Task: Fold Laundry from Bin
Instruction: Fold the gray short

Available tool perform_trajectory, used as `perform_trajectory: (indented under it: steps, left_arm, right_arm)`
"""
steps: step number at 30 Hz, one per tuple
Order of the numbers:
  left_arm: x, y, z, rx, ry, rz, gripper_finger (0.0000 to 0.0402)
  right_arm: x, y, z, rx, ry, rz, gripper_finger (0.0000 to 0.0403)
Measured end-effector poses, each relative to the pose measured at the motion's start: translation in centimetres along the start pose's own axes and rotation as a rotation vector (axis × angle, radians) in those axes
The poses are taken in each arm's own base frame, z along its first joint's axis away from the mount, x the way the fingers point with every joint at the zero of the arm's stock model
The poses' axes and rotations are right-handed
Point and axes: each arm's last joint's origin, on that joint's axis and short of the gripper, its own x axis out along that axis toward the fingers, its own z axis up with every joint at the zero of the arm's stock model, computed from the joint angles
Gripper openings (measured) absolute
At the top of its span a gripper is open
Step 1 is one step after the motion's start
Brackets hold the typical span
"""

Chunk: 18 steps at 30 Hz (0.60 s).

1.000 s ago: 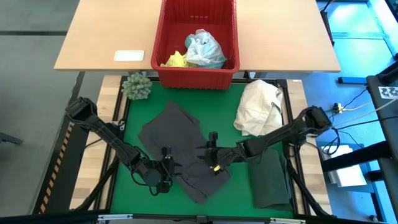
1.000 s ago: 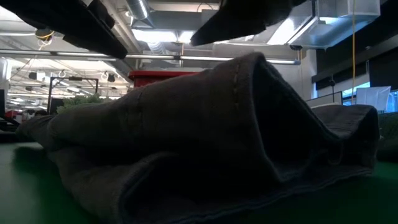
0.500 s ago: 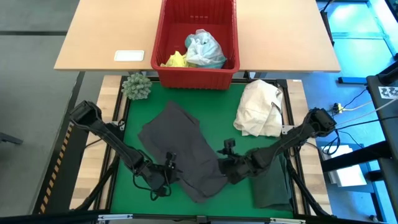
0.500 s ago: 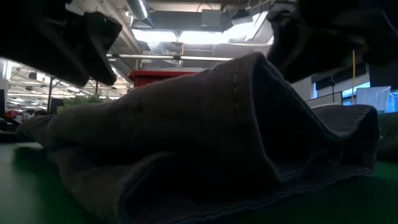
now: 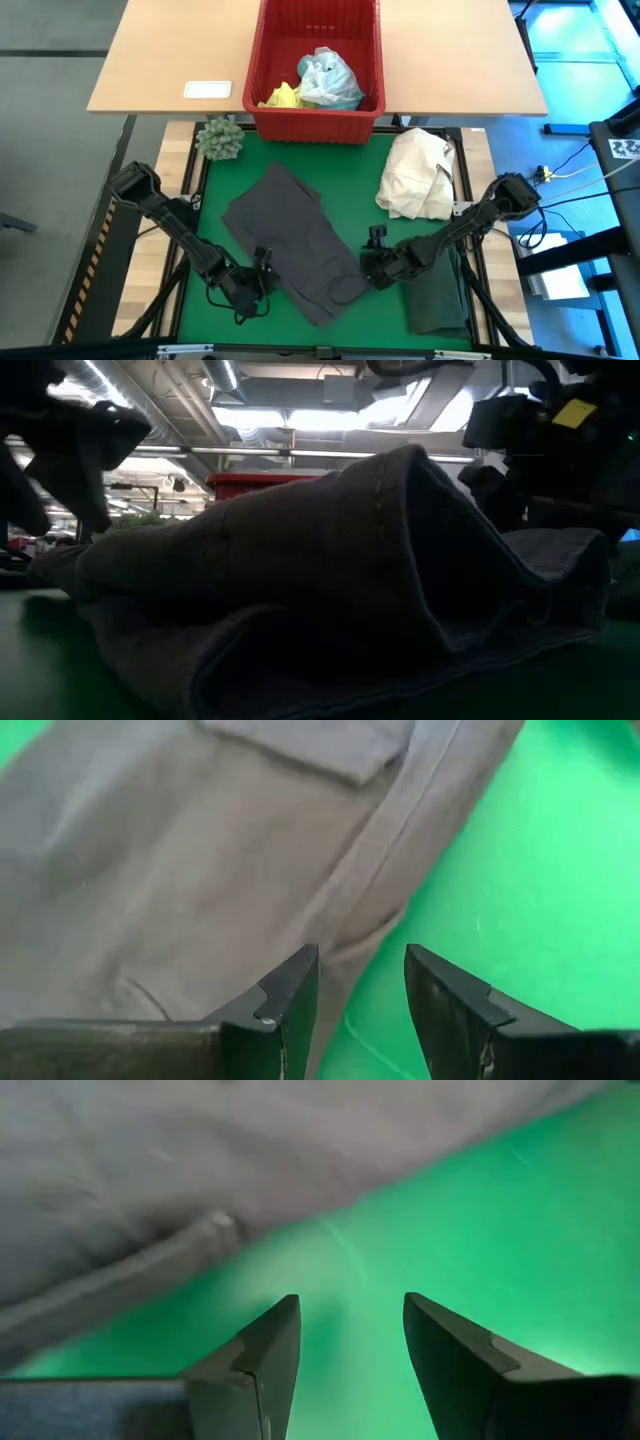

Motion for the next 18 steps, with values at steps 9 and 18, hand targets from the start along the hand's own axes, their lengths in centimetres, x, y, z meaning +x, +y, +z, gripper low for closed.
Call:
perform_trajectory:
  steps: [9,18]
  left_arm:
    - [-0.5,2.1,-3.1,0.068,0.289,0.226,0.0143]
    - [-1.1,4.7,-4.0,0.213,0.378,0.519,0.0143]
  right_arm:
    - [0.3,0.7,2.1,-0.008,-0.213,0.175,0.0177]
    - [1.0,1.8,3.6,0.013,-0.385,0.316,0.0177]
